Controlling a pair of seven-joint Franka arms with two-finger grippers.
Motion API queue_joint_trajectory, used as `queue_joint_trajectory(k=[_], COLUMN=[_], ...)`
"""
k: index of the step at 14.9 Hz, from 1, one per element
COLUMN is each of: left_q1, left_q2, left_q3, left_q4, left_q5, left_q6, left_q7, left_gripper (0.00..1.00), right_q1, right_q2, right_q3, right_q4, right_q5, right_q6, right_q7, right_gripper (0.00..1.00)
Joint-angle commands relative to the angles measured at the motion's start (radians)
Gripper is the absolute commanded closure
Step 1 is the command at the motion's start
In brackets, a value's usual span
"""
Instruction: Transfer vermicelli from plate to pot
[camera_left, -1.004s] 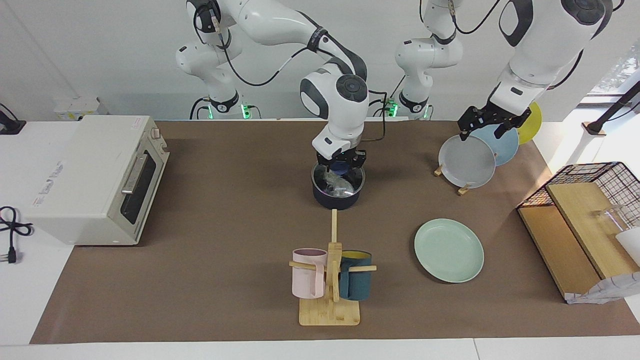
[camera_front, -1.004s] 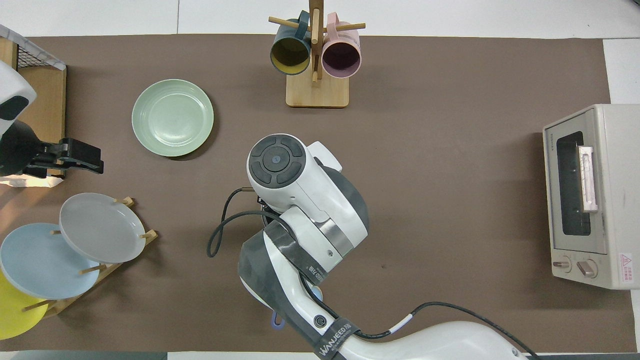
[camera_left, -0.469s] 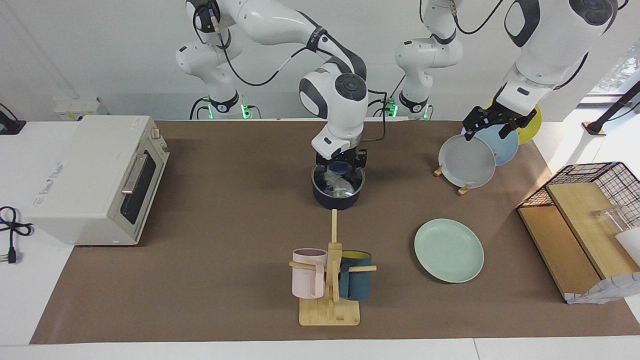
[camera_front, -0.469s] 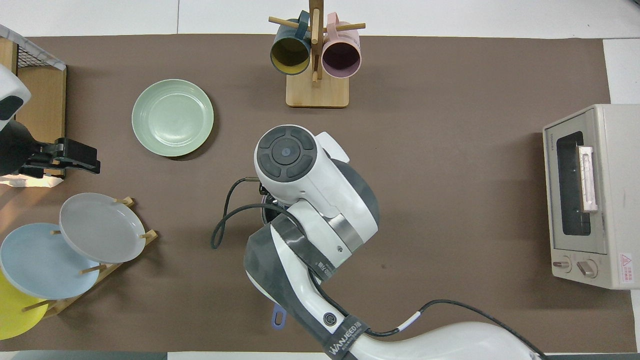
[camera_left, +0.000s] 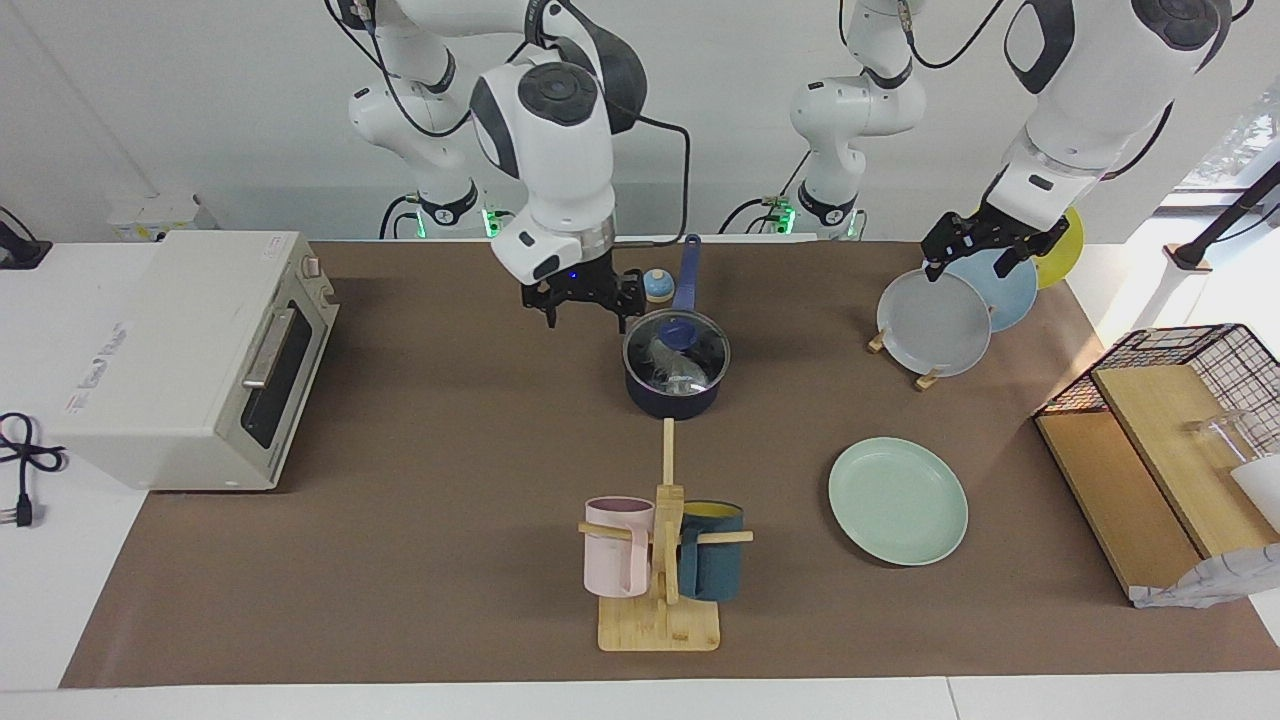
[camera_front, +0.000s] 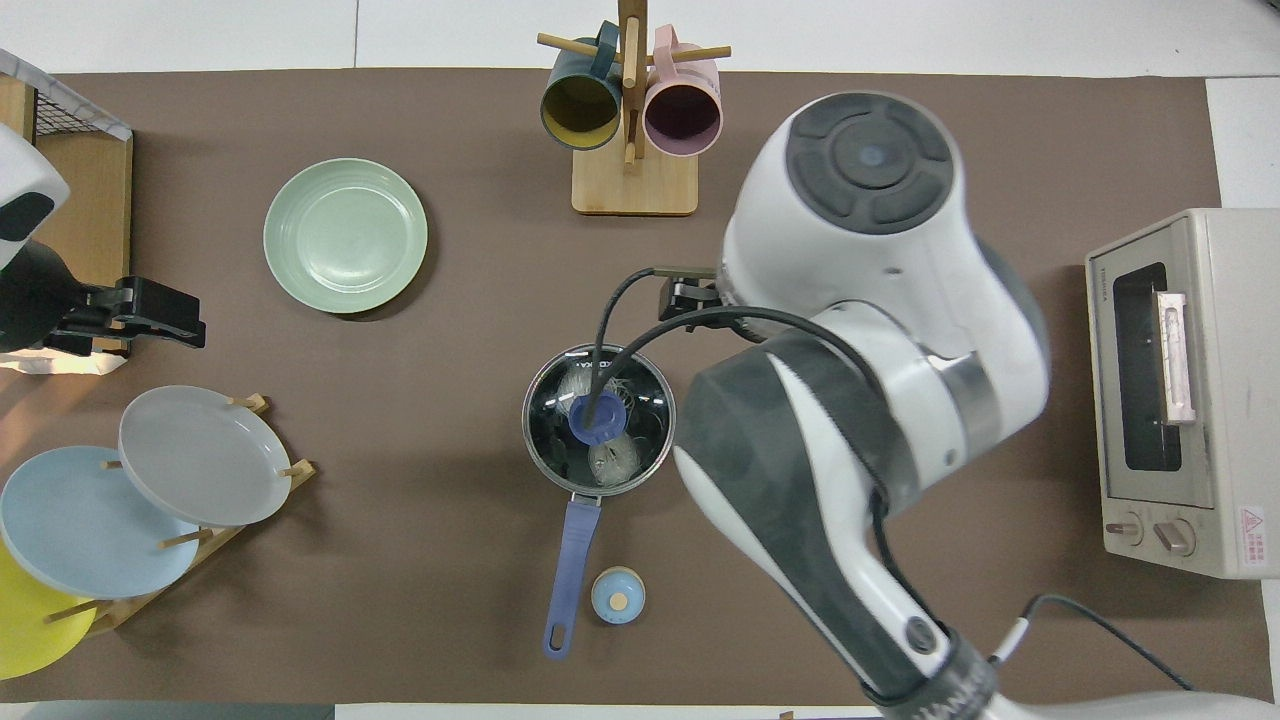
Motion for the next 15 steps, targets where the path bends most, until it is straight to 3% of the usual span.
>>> queue_joint_trajectory(k=[1,7,10,12,15], left_q1=[0.002,0.007,0.014,0.021,0.021], left_q2=[-0.008,-0.012,-0.012,-0.012,-0.012], left_q3=[-0.003,0.002,0.000,-0.001,-0.001], left_q4=[0.009,0.005,0.006,0.006,0.006], left_q5=[0.014,0.014,0.014,0.014,0.014], left_q6=[-0.012,-0.006,-0.008,-0.008,-0.008], left_q7=[0.003,0.008,0.006,0.005,0.006], left_gripper=[0.00,0.00,0.00,0.00,0.00], right_q1=[-0.110,-0.297,-0.343,-0.375,-0.377], right_q2=[-0.091,-0.183,-0.210,-0.253,-0.261], right_q3=[0.012,0.011,-0.032,-0.034,-0.035], right_q4=[-0.019,-0.012,-0.026,-0.093,-0.099], right_q5=[-0.012,-0.091,-0.090,-0.078,-0.078], right_q6=[-0.096,-0.250,-0.269,-0.259,-0.236], right_q7=[-0.147,-0.500,-0.562,-0.571,-0.573], right_gripper=[0.00,0.00,0.00,0.00,0.00])
